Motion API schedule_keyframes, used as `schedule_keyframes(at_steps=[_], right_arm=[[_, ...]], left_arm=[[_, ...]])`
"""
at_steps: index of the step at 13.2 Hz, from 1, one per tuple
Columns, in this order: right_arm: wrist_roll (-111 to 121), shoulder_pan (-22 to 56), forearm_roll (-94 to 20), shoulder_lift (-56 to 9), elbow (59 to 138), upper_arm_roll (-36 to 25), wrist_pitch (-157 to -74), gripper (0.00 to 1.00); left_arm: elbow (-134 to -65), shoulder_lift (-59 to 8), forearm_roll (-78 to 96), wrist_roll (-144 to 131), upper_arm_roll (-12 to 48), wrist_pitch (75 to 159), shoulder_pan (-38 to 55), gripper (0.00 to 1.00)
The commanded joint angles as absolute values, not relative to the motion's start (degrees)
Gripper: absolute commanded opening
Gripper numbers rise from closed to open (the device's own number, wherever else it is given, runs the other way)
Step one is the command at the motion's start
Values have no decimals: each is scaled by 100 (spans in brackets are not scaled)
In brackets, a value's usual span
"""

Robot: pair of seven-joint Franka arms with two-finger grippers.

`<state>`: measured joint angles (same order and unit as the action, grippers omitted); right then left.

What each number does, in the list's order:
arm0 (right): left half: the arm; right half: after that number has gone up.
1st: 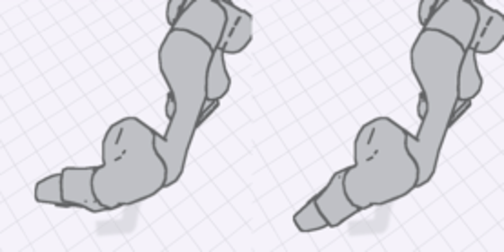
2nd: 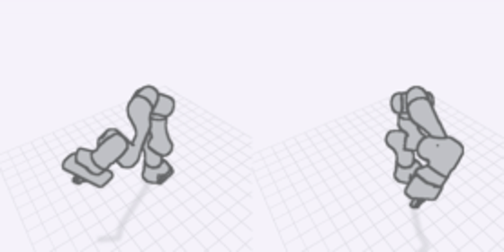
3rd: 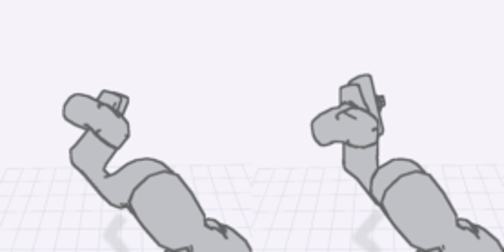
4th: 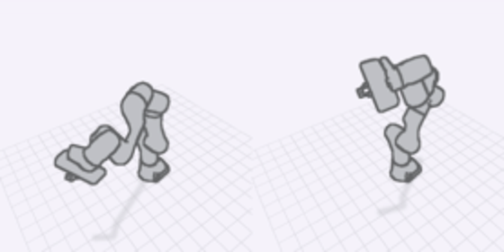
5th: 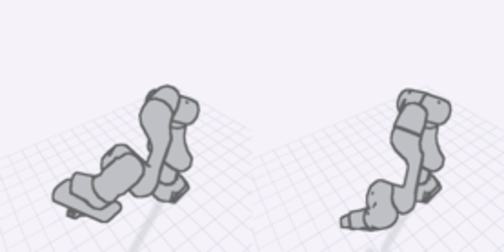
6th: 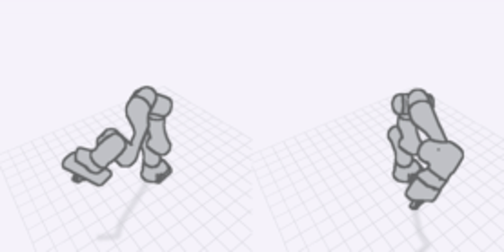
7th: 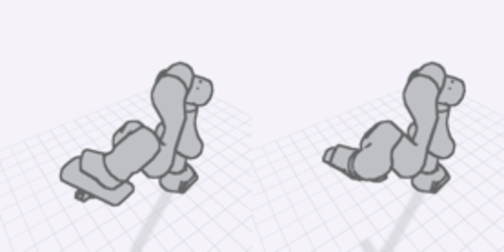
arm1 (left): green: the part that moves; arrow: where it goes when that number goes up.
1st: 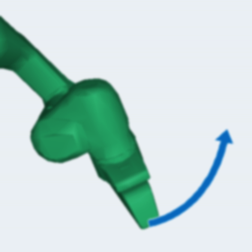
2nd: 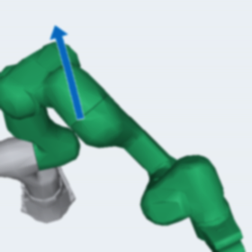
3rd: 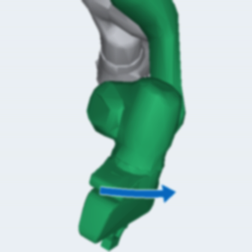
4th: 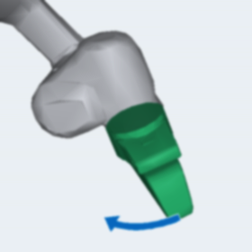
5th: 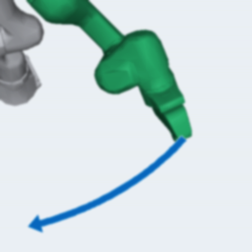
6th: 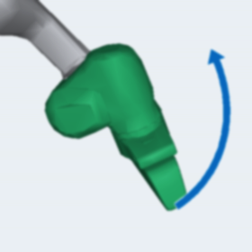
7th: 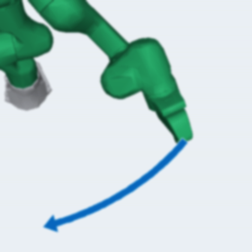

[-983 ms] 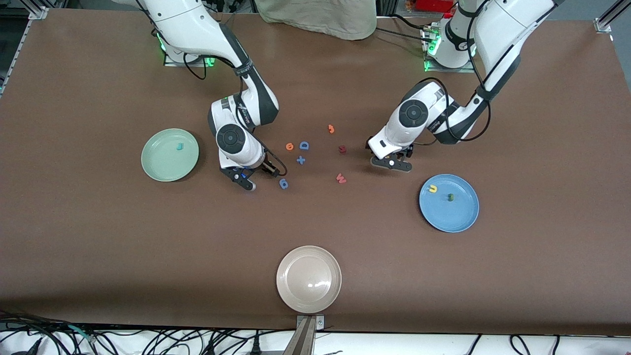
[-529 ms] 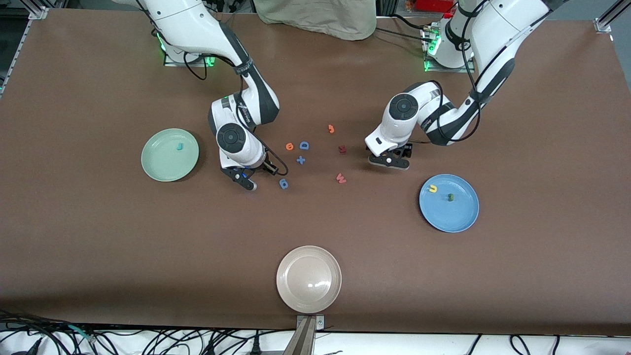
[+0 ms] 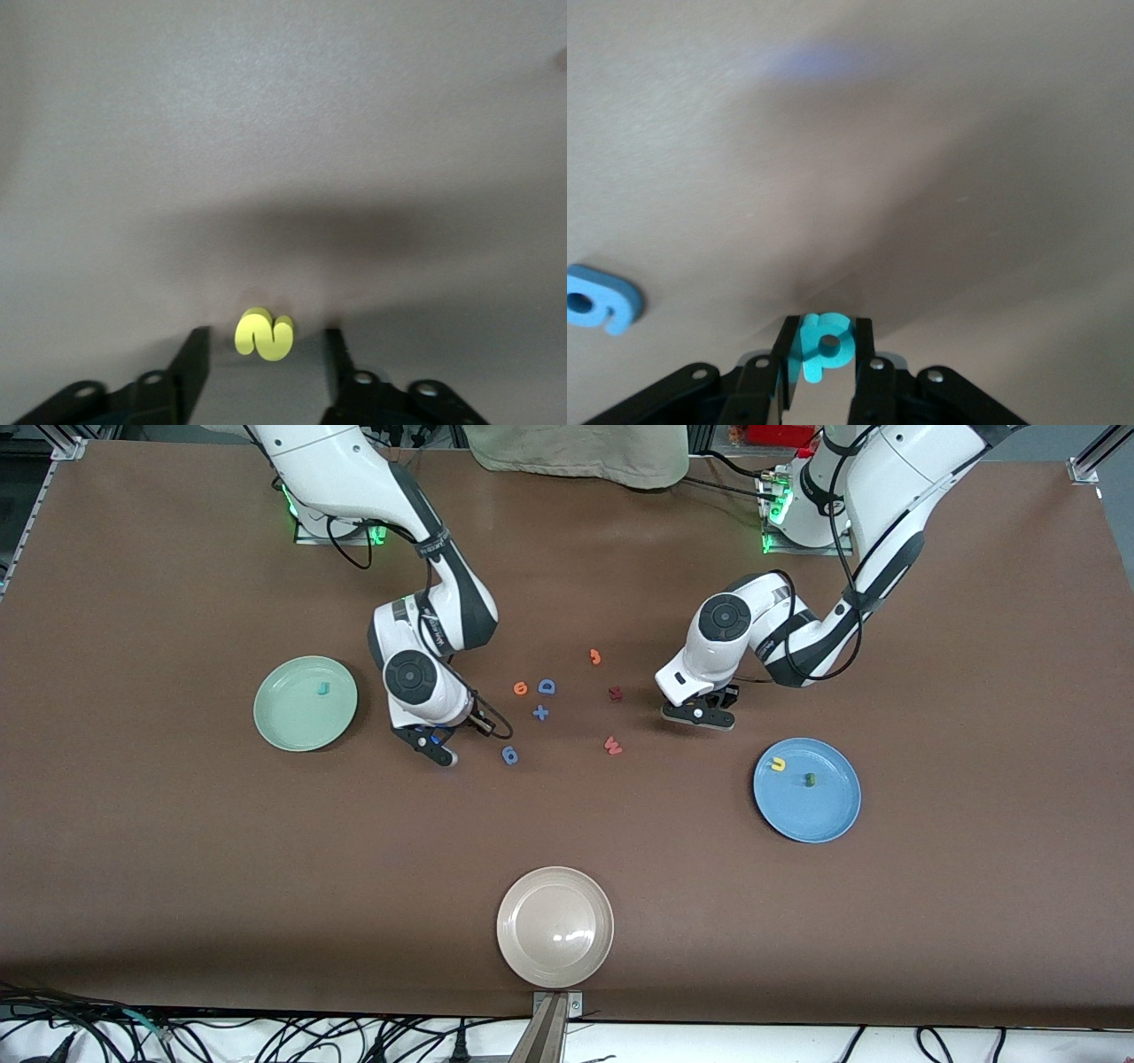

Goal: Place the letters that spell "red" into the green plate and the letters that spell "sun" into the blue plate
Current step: 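Carry the teal p to the green plate while the left gripper carries the 2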

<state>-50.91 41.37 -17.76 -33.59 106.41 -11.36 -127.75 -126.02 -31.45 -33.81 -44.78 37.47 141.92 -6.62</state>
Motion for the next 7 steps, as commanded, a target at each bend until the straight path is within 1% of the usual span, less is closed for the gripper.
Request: schedule_keyframes(at_steps=[1,2,3,4,6,7], right_arm=[[-4292,4104,-1872,-2814,10679,-1641,-11781,10],[-4028,4104,-1872,-2699,10696,-1835,-11455,10],[-3669,4104,-1872,-2603,10696,-2081,-11139,10],[-3291,4113,-1872,-2549,10696,-2353,-10866,10],[-2308,4105,-1872,-2522,10766,-2941,-10557,10],[-1789,4096,-1872,-2540,10906,-3179,-10582,10]], left_arm=[[-12551,-3208,-3612,-4588,3735,14203,-677,34],[-12551,-3199,-3612,-4588,3735,14203,-677,23],[-12551,-3173,-3612,-4588,3735,14194,-685,16],[-12542,-3164,-3612,-4588,3735,14177,-686,11],[-12463,-3147,-3612,-4605,3744,14133,-677,7],[-12463,-3129,-3612,-4605,3744,14133,-694,7]])
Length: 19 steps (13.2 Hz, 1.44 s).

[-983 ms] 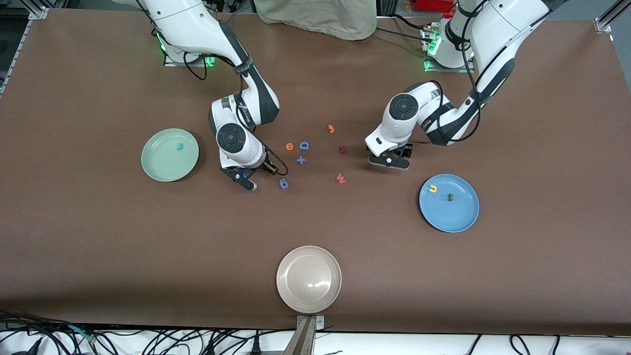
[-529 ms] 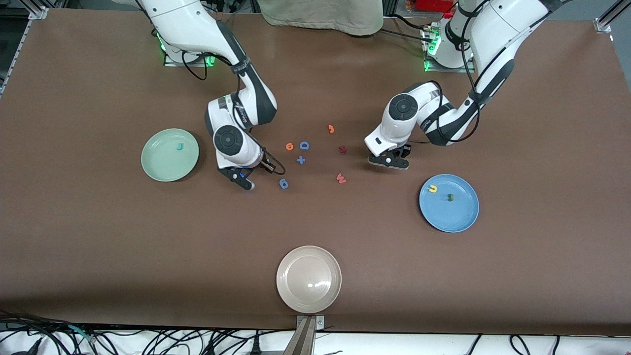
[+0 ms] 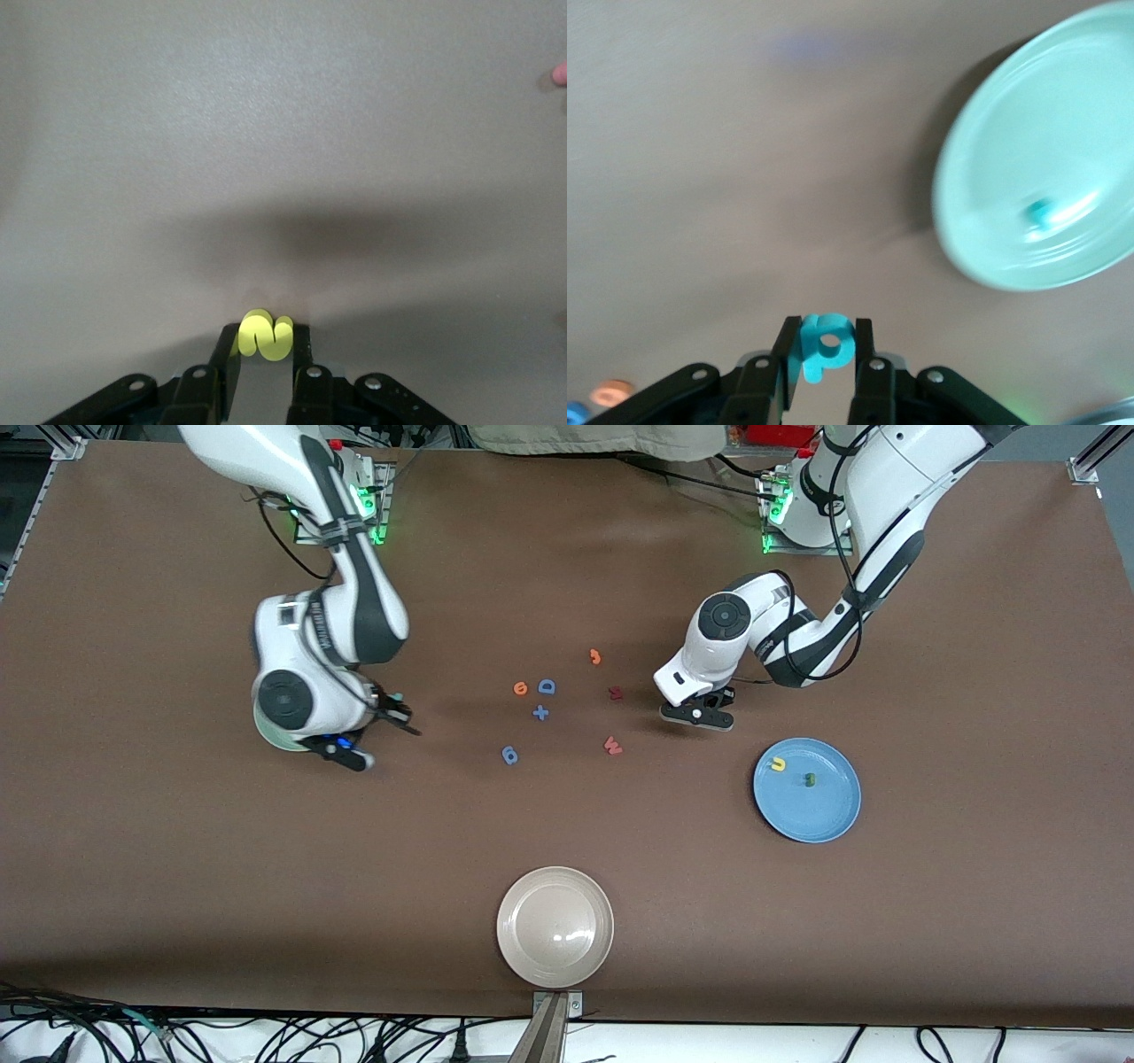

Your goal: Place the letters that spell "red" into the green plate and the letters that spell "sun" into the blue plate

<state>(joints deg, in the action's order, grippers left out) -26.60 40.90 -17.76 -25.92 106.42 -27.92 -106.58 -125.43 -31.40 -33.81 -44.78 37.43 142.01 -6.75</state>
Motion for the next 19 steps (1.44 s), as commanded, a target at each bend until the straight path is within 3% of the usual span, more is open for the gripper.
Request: schedule_keyframes(at_steps=[1,4,9,14,15,16,17,19], right_arm=[[-1297,4096,-1872,-2575,11055,-3399,-10660,10],[-74,3964,-1863,-2750,11398,-3875,-11011,10],[342,3902,-1872,-2786,12497,-3876,-12461,10],[343,3832,-1872,-2804,12595,-3876,-12498,13],[343,3832,-1881,-2804,12603,-3876,-12507,25],[343,3823,-1881,-2795,12595,-3876,-12498,50],[343,3823,-1881,-2769,12586,-3876,-12481,69],[325,3823,-1890,-2699,12533,-3885,-12393,81]], left_arm=[[-12454,-3059,-3612,-4597,3753,14124,-712,7],[-12227,-2927,-3533,-4553,3770,13792,-729,7],[-11392,-2936,-2973,-3414,3902,12544,-817,7],[-10837,-2936,-2760,-1771,3902,11892,-1290,8],[-10785,-2953,-2760,-1384,3902,11892,-1466,8],[-10723,-2997,-2760,-1014,3894,11892,-1590,8],[-10723,-3023,-2760,-750,3876,11926,-1678,9],[-10714,-3216,-2847,-510,3858,12101,-1880,10]])
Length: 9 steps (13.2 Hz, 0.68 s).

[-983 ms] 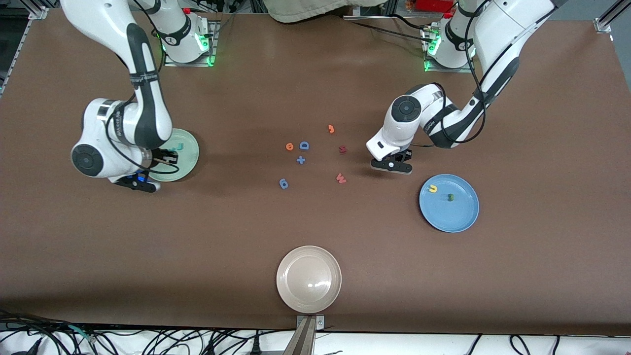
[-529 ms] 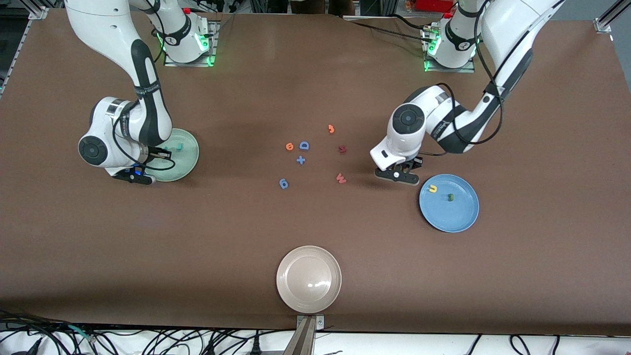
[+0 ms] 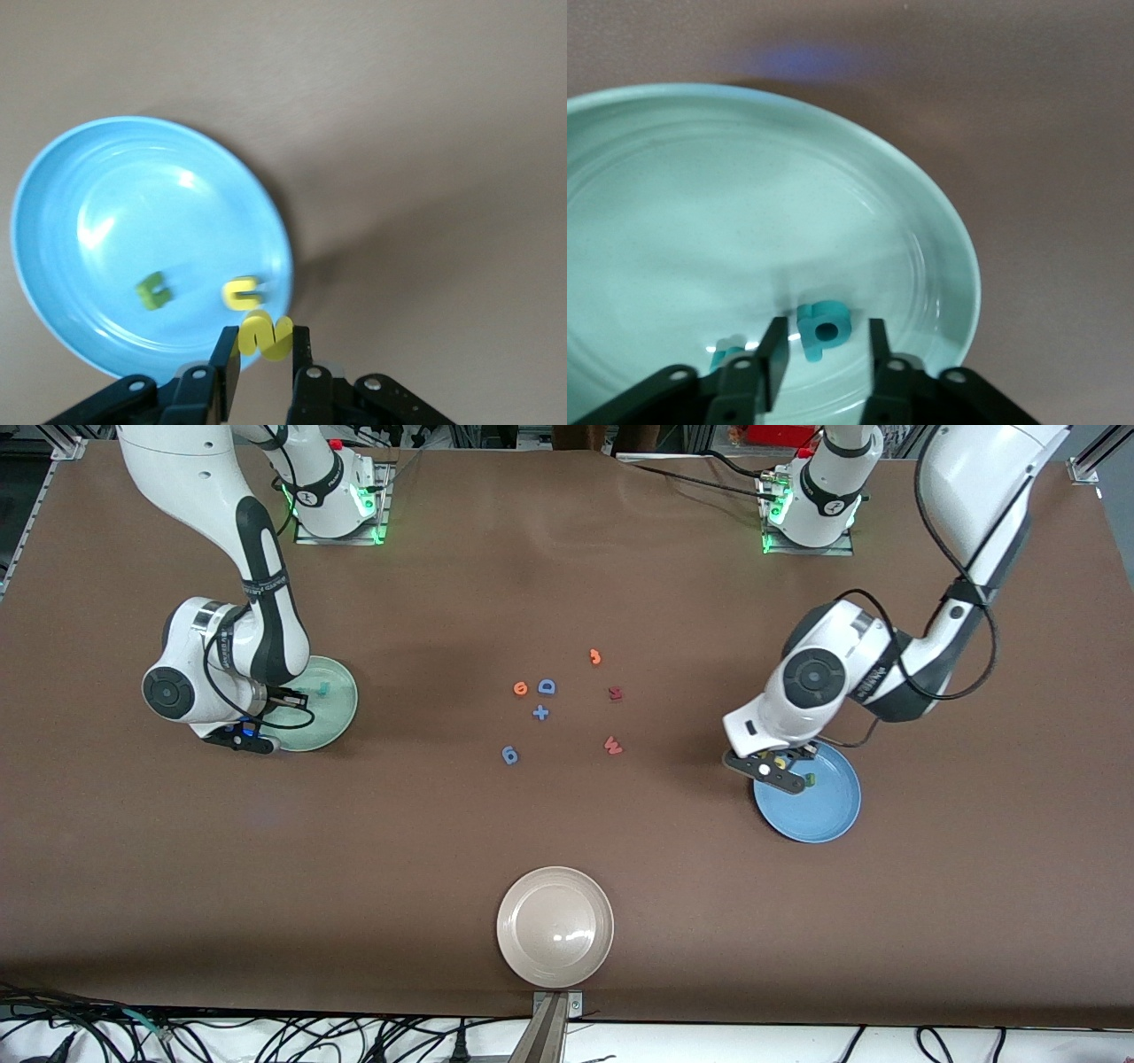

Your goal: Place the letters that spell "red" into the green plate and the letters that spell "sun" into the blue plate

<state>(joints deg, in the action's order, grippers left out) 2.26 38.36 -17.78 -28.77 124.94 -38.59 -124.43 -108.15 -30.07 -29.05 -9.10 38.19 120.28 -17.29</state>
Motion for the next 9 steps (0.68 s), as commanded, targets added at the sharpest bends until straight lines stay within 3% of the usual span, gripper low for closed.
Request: schedule_keyframes(at_steps=[1,4,5,6,8,9], right_arm=[[316,3823,-1890,-2655,12490,-3885,-12323,87],[89,3849,-1898,-2532,12104,-3885,-11517,87],[-130,3876,-1898,-2470,11946,-3867,-11227,87],[-393,3928,-1898,-2409,11788,-3850,-10971,87],[-955,4130,-1907,-2321,11559,-3823,-10627,87],[-1332,4270,-1951,-2294,11505,-3762,-10574,87]], left_arm=[[-10714,-3278,-2874,-475,3850,12320,-1950,15],[-10635,-3384,-2883,-466,3823,12507,-1978,21],[-10609,-3384,-2883,-457,3823,12507,-1978,30],[-10591,-3392,-2883,-370,3823,12507,-1978,32],[-10521,-3436,-2883,-185,3736,12507,-1978,75],[-10521,-3437,-2874,-158,3727,12507,-1978,89]])
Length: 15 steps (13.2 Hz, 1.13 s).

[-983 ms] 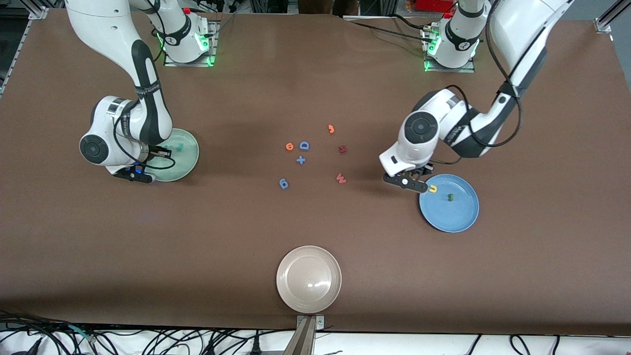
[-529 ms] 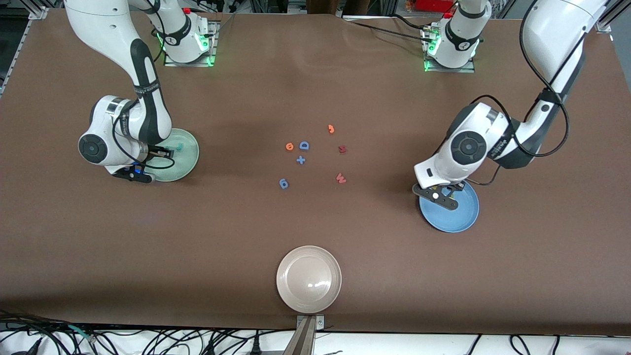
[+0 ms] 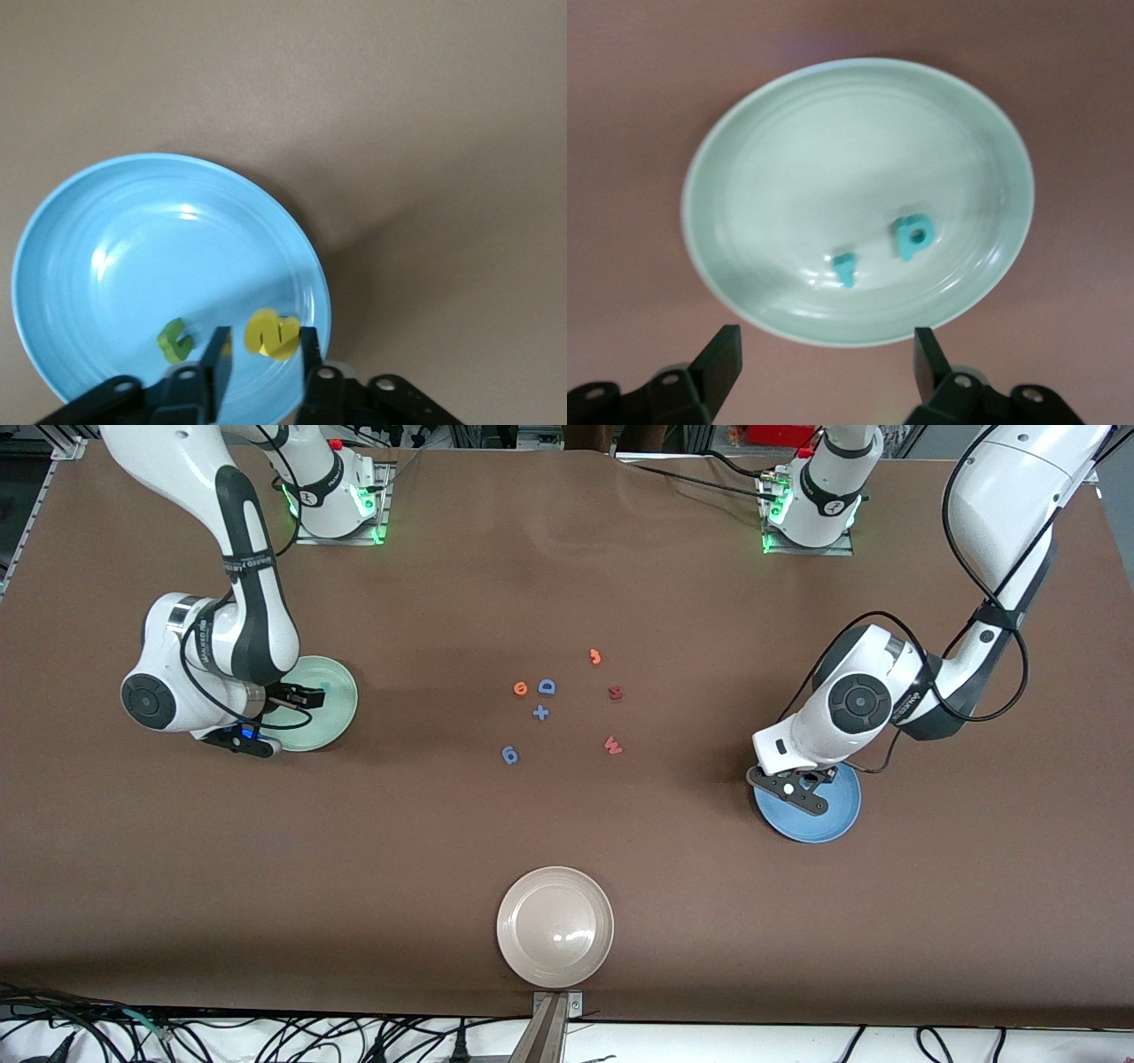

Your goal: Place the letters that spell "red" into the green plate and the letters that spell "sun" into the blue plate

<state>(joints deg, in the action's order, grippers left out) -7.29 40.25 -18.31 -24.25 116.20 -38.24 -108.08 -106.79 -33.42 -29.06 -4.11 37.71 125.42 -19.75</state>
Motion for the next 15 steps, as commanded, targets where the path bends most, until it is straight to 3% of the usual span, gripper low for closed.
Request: schedule_keyframes(at_steps=[1,7,10,15], right_arm=[[-1701,4411,-2116,-2233,11479,-3683,-10573,86],[-3758,5027,-2707,-2250,11391,-2867,-11380,87],[-4629,5150,-2716,-2311,11391,-2401,-11943,90],[-5554,5203,-2769,-2803,11382,-1627,-13181,90]], left_arm=[[-10512,-3428,-2883,-158,3727,12507,-1986,99],[-10450,-3130,-2769,-176,3788,12245,-2004,99],[-10109,-2892,-2673,-193,4007,11482,-1995,100],[-8896,-2585,-2057,-176,4087,9705,-1995,100]])
